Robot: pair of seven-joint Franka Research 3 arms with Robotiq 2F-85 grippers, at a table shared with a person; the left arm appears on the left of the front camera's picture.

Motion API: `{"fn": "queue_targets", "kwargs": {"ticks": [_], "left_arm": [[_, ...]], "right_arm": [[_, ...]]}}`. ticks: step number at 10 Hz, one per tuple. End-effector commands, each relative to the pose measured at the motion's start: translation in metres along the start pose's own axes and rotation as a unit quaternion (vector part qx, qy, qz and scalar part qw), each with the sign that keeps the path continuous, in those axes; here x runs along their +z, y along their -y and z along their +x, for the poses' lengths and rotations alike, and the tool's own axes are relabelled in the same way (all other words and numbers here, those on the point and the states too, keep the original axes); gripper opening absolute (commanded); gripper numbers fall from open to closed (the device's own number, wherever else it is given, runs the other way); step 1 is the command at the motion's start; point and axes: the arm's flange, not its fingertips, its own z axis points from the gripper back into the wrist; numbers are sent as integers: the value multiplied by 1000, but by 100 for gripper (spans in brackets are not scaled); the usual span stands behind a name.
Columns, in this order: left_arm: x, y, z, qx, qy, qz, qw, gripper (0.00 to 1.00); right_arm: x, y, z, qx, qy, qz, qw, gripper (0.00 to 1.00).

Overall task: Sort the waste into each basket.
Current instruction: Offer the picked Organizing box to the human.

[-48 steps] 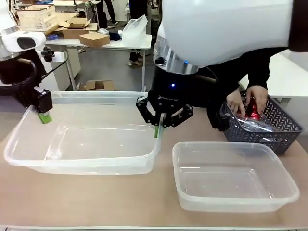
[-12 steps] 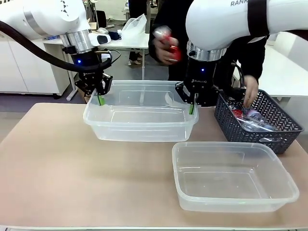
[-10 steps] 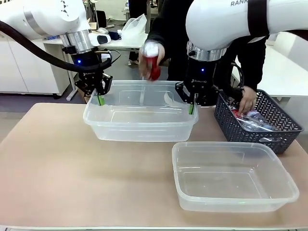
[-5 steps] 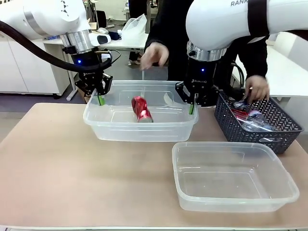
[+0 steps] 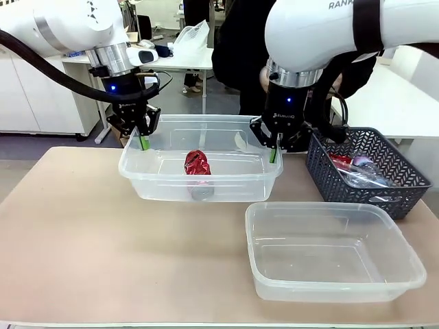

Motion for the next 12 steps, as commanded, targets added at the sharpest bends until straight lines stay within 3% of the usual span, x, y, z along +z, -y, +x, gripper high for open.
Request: {"fn": "queue_targets", "kwargs": {"ticks": [1,12], "left_arm": [[5,1,0,-3,1,2,1000,5],[5,1,0,-3,1,2,1000,5]], "right_arm": [[3,0,2,-14,1,-5,1000,4],[3,0,2,-14,1,-5,1000,4]]}}
